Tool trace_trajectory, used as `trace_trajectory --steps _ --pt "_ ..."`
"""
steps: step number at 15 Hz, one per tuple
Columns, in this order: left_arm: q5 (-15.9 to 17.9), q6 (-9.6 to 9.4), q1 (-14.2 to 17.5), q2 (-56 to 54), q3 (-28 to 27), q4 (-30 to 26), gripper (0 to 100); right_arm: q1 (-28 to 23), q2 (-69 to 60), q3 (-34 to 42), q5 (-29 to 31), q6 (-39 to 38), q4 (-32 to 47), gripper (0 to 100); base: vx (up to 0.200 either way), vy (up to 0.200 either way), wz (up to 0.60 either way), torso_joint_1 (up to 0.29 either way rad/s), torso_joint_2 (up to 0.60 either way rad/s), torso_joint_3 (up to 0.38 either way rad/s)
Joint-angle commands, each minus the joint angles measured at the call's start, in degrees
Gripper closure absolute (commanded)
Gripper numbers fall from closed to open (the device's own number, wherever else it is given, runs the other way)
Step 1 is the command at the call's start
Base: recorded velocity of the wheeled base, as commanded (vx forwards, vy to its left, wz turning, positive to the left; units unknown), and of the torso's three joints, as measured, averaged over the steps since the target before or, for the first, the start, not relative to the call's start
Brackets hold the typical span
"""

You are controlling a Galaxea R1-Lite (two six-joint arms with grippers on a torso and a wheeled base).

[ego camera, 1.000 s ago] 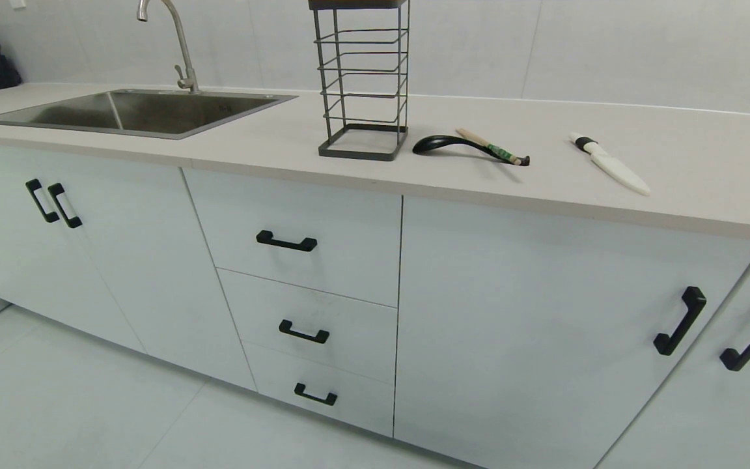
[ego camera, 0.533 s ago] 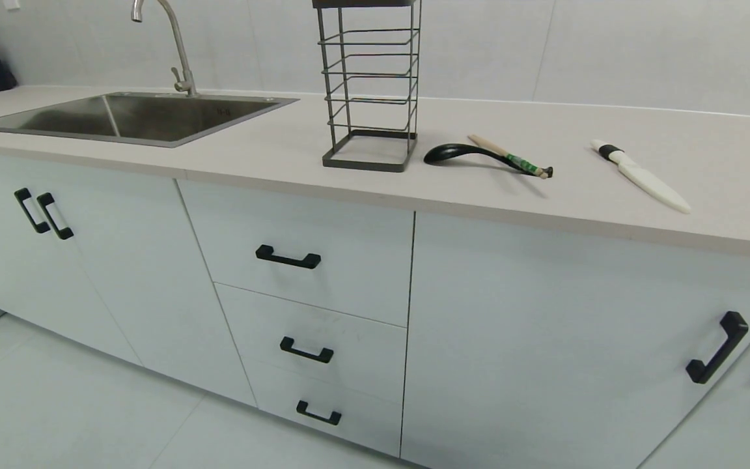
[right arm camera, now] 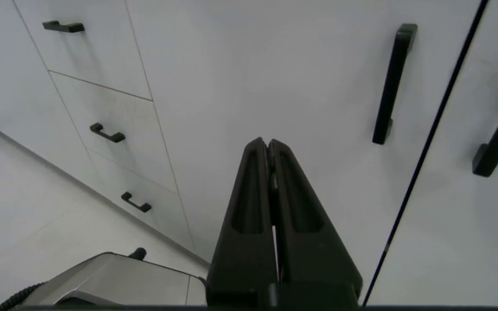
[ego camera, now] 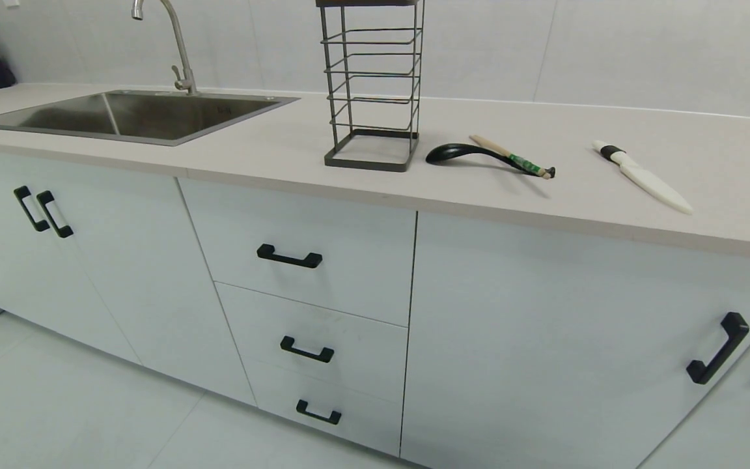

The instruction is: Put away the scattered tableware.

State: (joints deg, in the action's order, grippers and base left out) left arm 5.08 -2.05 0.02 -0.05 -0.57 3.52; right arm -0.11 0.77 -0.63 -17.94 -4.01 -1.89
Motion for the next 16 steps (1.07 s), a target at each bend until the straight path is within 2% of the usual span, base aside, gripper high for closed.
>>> trace_trajectory --steps 1,3,5,6,7,8,9,10,11,12,14,16 --pt "0.72 0.29 1.12 4.53 -12.17 6.94 0 0.02 0.11 0.19 0.01 -0.12 -0.66 100 0.000 0.000 0.00 0.000 0.00 0.000" --pt "2.74 -0.24 0.68 7.61 -16.30 6.23 0 0.02 0.11 0.28 0.01 -0.03 -0.75 100 0.000 0.000 0.00 0.000 0.00 0.000" --pt "5.64 -2.52 1.12 11.47 -17.36 6.23 0 0.02 0.11 0.28 0.01 -0.03 -0.75 100 0.000 0.000 0.00 0.000 0.00 0.000" --pt "10.03 -9.47 1.12 15.61 -17.27 6.23 0 0.02 0.11 0.28 0.01 -0.12 -0.75 100 0.000 0.000 0.00 0.000 0.00 0.000" --pt "12.41 -13.68 1.03 17.89 -17.27 6.23 0 0.02 0.11 0.28 0.01 -0.03 -0.75 100 0.000 0.000 0.00 0.000 0.00 0.000" --pt "14.96 -20.10 1.21 21.76 -17.53 6.23 0 0.02 0.11 0.28 0.01 -0.03 -0.75 100 0.000 0.000 0.00 0.000 0.00 0.000" --pt "15.57 -26.16 1.21 24.66 -18.32 6.23 0 0.02 0.11 0.28 0.01 -0.21 -0.75 100 0.000 0.000 0.00 0.000 0.00 0.000" --pt "15.31 -30.38 1.21 27.29 -19.20 6.32 0 0.02 0.11 0.28 0.01 -0.03 -0.75 100 0.000 0.000 0.00 0.000 0.00 0.000" --pt "15.31 -33.37 1.12 29.93 -20.35 6.32 0 0.02 0.11 0.28 0.01 -0.03 -0.75 100 0.000 0.000 0.00 0.000 0.00 0.000" --pt "15.40 -35.31 1.12 31.69 -20.70 6.32 0 0.02 0.11 0.28 0.01 -0.12 -0.75 100 0.000 0.000 0.00 0.000 0.00 0.000" --pt "15.13 -40.75 0.85 36.87 -19.91 6.23 0 0.02 0.11 0.28 0.01 -0.03 -0.75 100 0.000 0.000 0.00 0.000 0.00 0.000" --pt "14.08 -49.37 0.68 44.61 -20.17 6.50 0 0.02 0.11 0.28 0.01 -0.03 -0.75 100 0.000 0.000 0.00 0.000 0.00 0.000"
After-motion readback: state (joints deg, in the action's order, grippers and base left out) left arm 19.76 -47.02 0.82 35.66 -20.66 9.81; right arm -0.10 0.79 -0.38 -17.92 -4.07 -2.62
